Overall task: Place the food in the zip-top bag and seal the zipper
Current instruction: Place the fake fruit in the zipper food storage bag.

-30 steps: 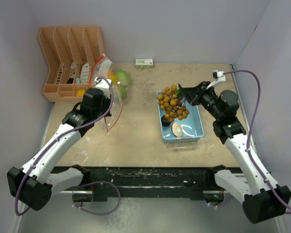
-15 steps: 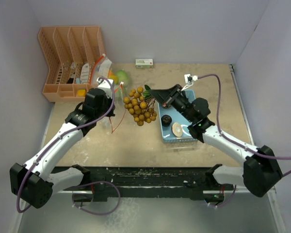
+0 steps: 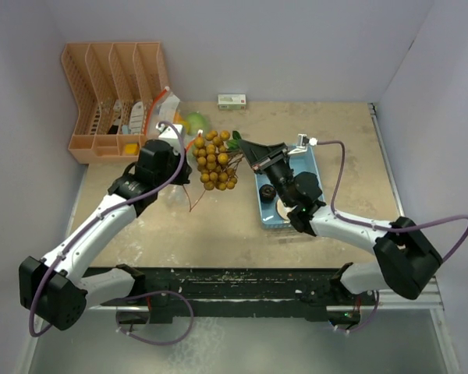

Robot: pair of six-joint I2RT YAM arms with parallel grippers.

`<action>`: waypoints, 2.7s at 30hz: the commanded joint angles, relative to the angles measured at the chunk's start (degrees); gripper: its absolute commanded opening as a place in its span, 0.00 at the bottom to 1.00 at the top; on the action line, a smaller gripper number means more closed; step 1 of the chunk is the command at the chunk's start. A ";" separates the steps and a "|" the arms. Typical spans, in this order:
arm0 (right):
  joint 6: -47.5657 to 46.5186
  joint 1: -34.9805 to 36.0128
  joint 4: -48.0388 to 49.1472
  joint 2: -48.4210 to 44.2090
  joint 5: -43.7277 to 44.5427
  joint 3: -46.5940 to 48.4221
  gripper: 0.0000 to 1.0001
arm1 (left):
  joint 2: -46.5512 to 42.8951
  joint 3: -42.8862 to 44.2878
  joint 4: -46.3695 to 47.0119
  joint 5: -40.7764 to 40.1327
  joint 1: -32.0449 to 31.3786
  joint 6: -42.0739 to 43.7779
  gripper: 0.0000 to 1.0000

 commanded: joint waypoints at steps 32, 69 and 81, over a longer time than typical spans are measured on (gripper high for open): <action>0.99 6.91 7.20 14.95 20.74 13.13 0.00 | 0.27 0.46 8.13 6.30 0.22 -9.47 0.00; -43.42 17.28 -11.82 12.98 44.14 13.23 0.00 | -1.34 7.31 1.19 2.11 0.20 -4.46 0.00; -50.96 17.33 -8.32 5.26 34.79 8.51 0.00 | -0.61 4.97 1.29 0.15 0.27 -3.27 0.00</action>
